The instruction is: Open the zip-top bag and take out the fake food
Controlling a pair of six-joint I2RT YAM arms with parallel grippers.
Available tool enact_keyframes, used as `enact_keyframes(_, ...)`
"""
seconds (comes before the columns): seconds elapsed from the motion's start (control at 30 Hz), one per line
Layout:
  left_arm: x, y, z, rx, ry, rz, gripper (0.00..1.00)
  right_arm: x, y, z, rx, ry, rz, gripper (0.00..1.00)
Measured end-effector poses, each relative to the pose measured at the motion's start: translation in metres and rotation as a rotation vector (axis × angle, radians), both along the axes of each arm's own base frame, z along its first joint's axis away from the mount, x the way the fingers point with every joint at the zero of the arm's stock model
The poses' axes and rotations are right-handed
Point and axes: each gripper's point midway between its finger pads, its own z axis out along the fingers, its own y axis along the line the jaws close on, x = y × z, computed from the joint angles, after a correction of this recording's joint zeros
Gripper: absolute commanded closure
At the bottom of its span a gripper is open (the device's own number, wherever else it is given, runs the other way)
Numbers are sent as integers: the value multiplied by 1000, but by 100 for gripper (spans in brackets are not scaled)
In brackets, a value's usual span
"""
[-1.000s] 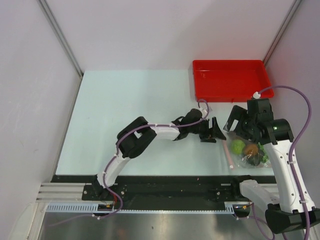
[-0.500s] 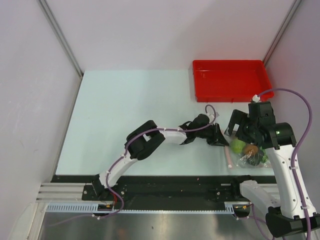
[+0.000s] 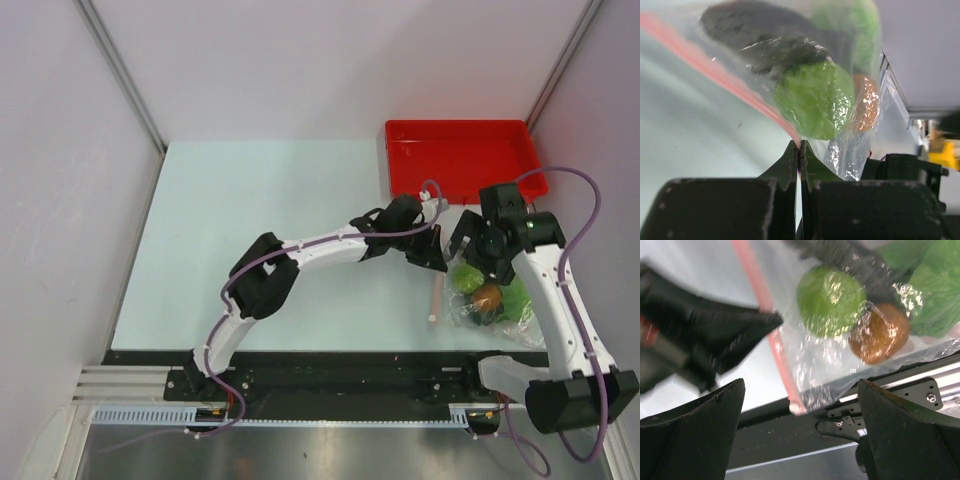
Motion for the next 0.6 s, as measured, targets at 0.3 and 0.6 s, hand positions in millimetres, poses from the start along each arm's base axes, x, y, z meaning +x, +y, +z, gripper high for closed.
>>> enact_keyframes(0.3,1,13,46,-8,-169,-55,100,47,-21,7,48,40,-220,3)
enact_keyframes(0.6,-2,20,46,45,-231,-79,100,84,8,24,178,-14,-133,24)
